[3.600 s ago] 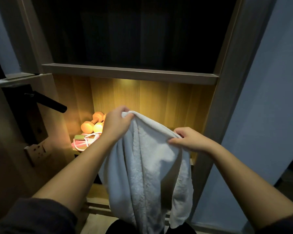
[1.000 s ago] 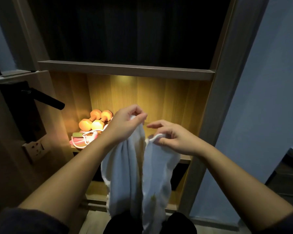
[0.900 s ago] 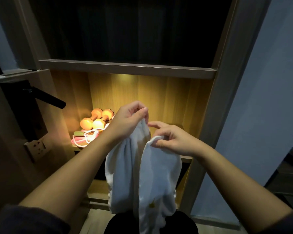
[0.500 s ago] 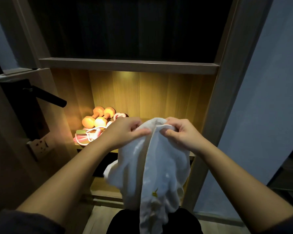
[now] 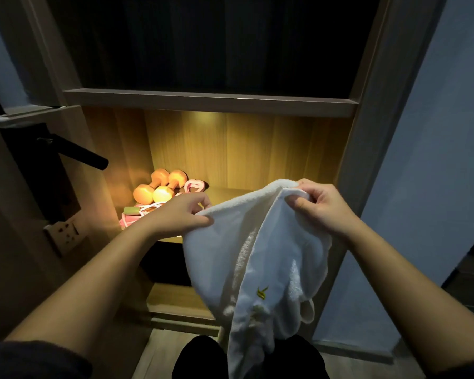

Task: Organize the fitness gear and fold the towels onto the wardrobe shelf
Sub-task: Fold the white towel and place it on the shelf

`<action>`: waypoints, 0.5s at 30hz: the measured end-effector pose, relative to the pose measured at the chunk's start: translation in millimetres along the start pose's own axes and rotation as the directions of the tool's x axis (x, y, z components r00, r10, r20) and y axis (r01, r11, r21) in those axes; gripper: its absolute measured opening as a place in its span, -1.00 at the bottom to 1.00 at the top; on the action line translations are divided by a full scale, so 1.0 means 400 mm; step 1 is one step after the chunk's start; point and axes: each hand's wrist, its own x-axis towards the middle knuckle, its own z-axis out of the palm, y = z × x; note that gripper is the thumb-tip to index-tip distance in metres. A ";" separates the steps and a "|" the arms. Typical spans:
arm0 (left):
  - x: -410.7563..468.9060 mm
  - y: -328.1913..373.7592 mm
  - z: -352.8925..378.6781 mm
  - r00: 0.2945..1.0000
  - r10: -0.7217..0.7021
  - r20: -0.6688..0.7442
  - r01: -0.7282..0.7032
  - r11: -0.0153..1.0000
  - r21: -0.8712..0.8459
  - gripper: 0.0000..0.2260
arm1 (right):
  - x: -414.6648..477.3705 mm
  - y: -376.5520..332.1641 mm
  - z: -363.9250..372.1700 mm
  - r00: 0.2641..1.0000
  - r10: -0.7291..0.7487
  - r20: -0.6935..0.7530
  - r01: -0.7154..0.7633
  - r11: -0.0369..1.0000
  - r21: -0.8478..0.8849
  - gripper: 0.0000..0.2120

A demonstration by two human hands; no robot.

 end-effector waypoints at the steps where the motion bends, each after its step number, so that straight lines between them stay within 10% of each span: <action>1: 0.002 -0.018 -0.001 0.999 -0.035 -0.007 0.035 0.999 0.035 -0.87 | 0.000 0.004 -0.003 1.000 0.006 -0.015 -0.006 1.000 -0.003 -0.82; 10: 0.002 0.081 -0.008 0.920 0.054 -0.389 -0.179 0.939 -0.294 -0.76 | 0.009 -0.005 -0.004 0.998 0.018 0.053 -0.013 0.997 -0.080 -0.88; 15: 0.024 0.214 -0.018 0.958 0.161 -0.239 -0.207 0.961 -0.182 -0.80 | 0.023 -0.065 0.020 0.972 -0.104 0.209 0.106 0.994 0.000 -0.78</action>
